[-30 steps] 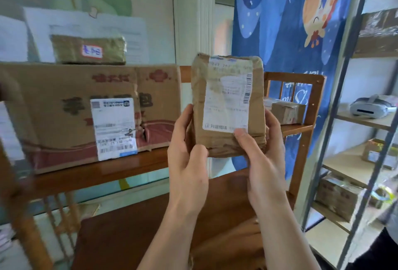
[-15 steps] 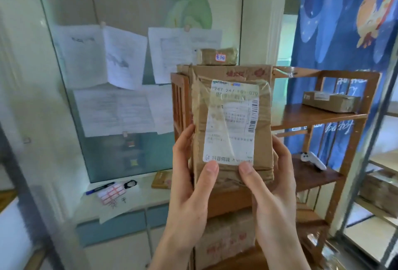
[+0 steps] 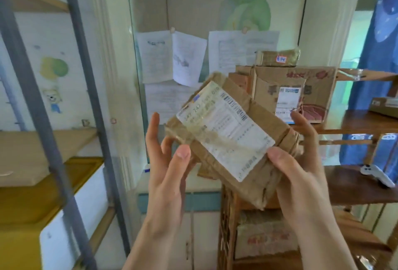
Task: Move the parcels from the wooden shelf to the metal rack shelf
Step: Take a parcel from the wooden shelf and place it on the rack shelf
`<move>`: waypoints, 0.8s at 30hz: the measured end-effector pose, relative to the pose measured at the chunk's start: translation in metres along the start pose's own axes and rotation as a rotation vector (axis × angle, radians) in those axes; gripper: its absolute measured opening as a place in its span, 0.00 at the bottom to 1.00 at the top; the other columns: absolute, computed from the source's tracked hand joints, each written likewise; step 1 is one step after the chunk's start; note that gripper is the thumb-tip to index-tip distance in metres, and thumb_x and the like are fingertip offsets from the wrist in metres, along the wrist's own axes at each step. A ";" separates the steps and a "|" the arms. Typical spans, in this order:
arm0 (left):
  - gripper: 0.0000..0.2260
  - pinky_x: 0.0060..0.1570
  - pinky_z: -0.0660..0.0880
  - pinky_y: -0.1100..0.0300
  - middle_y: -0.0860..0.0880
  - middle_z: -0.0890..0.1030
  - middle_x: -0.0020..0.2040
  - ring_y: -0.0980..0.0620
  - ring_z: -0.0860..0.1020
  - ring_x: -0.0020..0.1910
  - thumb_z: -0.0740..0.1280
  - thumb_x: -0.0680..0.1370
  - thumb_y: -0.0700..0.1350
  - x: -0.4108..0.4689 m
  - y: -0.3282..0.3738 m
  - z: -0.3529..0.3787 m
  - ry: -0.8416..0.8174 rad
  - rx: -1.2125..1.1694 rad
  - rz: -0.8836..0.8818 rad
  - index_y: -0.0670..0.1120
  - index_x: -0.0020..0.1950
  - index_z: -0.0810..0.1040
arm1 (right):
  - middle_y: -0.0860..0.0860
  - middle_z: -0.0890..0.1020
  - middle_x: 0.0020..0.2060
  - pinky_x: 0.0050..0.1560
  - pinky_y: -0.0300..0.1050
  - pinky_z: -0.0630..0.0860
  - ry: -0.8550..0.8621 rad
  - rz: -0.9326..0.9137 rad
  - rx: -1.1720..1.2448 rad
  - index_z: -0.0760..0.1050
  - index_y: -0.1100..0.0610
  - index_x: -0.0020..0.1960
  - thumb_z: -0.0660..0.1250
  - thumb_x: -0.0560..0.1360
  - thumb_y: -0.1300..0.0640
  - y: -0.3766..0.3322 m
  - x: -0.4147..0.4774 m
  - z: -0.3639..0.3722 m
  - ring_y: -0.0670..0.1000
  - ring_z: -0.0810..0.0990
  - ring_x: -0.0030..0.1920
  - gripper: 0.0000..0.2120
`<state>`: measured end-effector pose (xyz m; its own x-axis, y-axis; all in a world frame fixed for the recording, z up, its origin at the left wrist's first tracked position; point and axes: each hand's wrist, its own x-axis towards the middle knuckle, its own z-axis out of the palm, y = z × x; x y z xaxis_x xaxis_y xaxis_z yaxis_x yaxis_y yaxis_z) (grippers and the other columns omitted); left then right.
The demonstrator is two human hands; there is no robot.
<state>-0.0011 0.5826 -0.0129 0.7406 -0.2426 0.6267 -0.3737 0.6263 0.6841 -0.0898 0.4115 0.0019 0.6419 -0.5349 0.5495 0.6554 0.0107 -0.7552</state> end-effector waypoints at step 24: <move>0.24 0.51 0.83 0.58 0.48 0.85 0.61 0.50 0.85 0.58 0.71 0.71 0.48 0.005 0.160 -0.349 0.286 0.168 0.125 0.53 0.68 0.76 | 0.59 0.82 0.54 0.39 0.45 0.85 -0.090 0.110 0.100 0.78 0.48 0.52 0.81 0.56 0.32 0.133 -0.068 0.369 0.46 0.87 0.40 0.32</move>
<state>0.1376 0.9401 -0.0302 0.8010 0.0607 0.5956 -0.5404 0.5014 0.6757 0.1010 0.7605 -0.0043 0.7421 -0.4481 0.4985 0.6126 0.1514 -0.7758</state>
